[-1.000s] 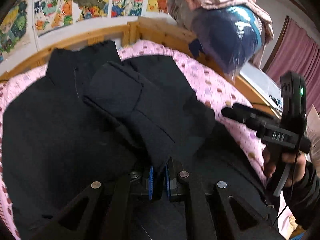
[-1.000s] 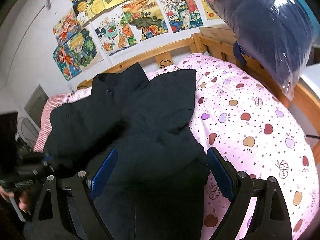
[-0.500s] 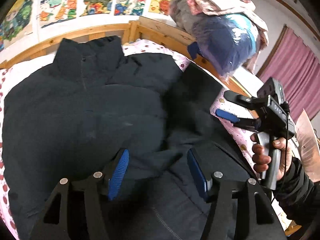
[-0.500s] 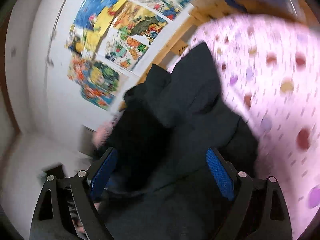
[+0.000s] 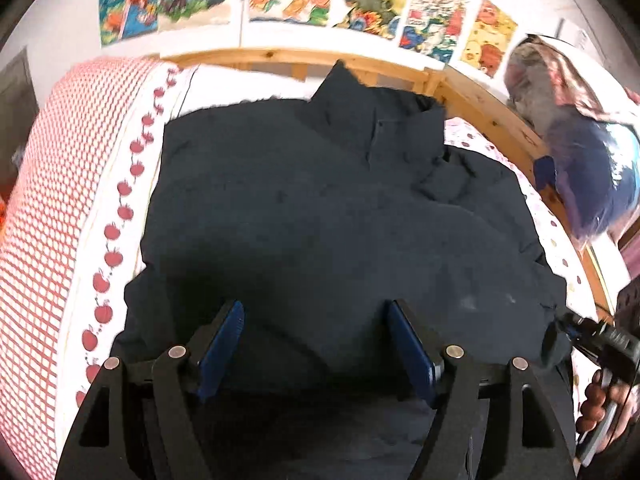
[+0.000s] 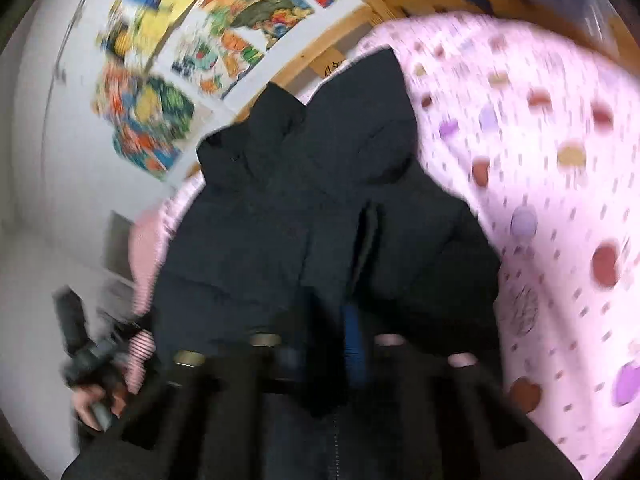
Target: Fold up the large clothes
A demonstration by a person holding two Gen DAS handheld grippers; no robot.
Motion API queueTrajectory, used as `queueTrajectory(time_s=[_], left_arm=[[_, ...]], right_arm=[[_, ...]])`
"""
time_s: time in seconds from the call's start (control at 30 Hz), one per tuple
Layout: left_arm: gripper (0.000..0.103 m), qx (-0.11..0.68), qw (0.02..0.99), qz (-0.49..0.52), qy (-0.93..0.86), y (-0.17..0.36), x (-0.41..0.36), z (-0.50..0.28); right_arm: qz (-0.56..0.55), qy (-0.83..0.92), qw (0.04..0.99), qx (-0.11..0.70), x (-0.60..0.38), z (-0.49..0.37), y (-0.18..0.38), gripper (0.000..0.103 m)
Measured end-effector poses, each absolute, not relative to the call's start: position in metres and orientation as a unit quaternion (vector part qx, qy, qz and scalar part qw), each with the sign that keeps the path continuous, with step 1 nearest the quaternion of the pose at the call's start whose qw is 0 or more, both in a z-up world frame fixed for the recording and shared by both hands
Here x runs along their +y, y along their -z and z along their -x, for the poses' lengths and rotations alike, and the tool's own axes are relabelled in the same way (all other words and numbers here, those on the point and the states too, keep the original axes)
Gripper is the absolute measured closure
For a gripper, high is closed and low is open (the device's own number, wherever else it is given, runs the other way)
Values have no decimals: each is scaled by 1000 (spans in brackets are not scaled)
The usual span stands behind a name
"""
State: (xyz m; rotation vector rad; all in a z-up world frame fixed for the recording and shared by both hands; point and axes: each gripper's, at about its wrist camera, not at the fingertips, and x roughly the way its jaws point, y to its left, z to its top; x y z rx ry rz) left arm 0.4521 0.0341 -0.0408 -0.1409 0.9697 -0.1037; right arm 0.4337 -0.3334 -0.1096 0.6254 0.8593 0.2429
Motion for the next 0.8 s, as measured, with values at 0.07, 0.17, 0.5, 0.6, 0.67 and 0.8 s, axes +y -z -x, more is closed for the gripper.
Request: queueTrajectory(time_s=[0.07,0.17,0.5,0.6,0.67,0.8], left_arm=[[30,474,877,66,45,47,35,-455],[28,492,868,46,37,58,28,-462],[8,477,878,25,13,93,25,-455],[4,465,885,13,0,101,22,-454],[2,464,886,7,-7,105,22,-455],[1,461,888,0,-11,106,21,-454]], right_arm=[[-257,-113,879,386,-327,-432,88,96],[-202,-99,901,371,-315,-434,64,96],[-102,-38,901,419,-293,-457,97,85],[-76,-24,907,414,-282,-457,101,83],[-68,-21,908,414,-285,-448,108,83],[-76,-24,906,416,-290,-444,107,83]])
